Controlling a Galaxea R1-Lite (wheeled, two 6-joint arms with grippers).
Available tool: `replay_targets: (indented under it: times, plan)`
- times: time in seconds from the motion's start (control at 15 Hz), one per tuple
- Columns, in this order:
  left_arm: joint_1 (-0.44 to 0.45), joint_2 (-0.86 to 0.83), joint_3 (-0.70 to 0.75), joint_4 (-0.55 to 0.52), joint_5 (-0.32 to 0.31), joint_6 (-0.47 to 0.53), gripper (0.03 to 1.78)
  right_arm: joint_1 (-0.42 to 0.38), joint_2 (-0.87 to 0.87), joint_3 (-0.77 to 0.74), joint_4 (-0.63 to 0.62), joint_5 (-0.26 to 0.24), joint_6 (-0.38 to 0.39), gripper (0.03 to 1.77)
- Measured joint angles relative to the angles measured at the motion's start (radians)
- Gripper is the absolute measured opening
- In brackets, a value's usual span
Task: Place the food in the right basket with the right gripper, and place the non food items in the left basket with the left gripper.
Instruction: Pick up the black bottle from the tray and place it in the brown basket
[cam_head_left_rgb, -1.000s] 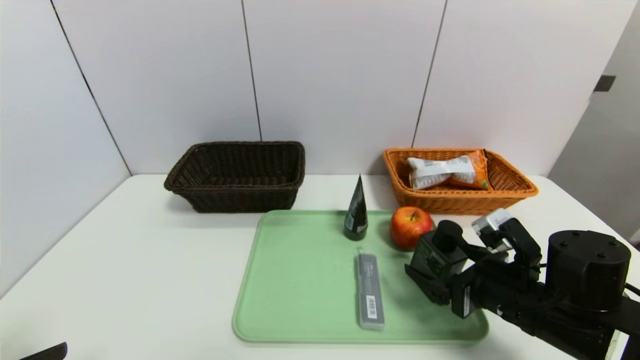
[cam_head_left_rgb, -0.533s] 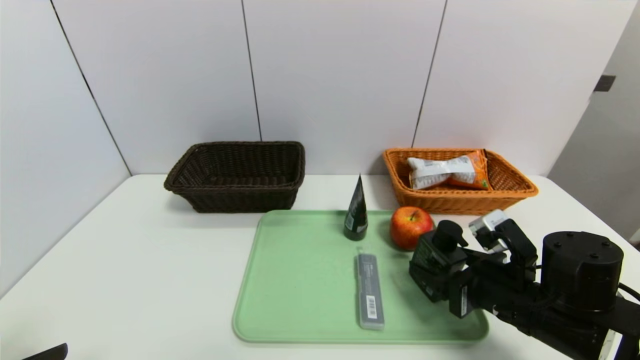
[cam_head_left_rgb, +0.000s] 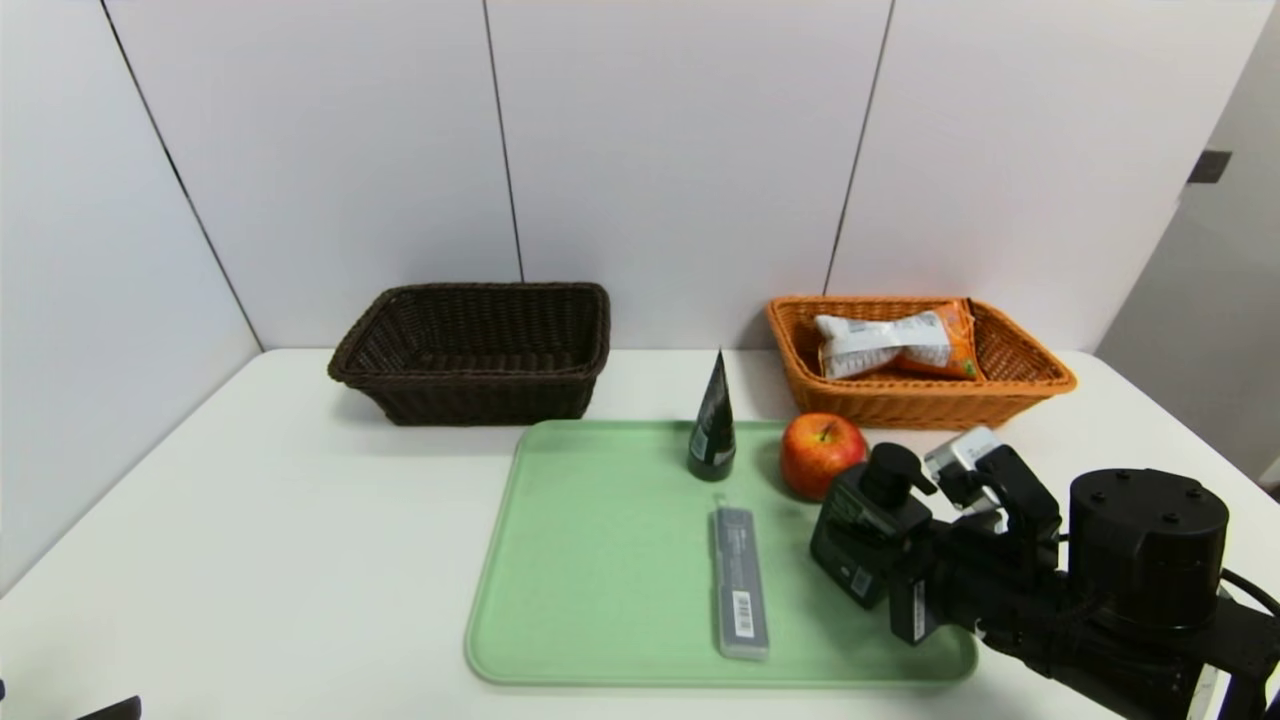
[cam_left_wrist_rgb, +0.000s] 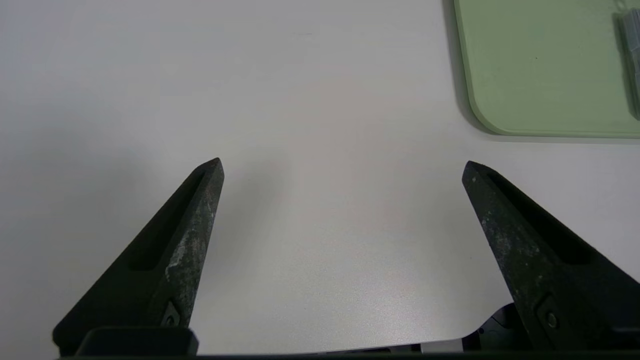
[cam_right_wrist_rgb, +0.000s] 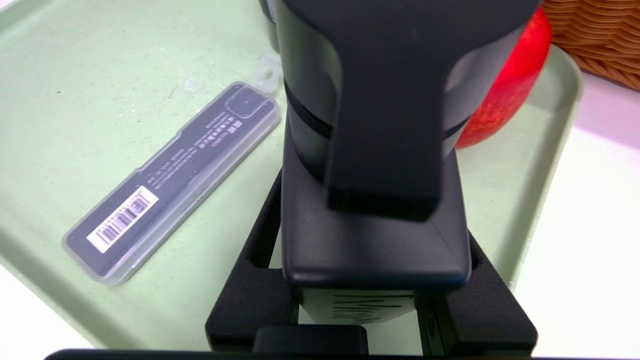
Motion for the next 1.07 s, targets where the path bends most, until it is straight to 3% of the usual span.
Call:
replay_targets:
  times: [0.53,1.07]
  plan:
    - [0.0,-0.004,0.006,0.0,0.001,0.0,1.69,0.045,-0.05,0.015,0.004,-0.002,-0.001,0.62]
    - [0.0,-0.004,0.003,0.0,0.001,0.001,1.69,0.054,-0.17,-0.154,0.046,-0.006,0.032,0.62]
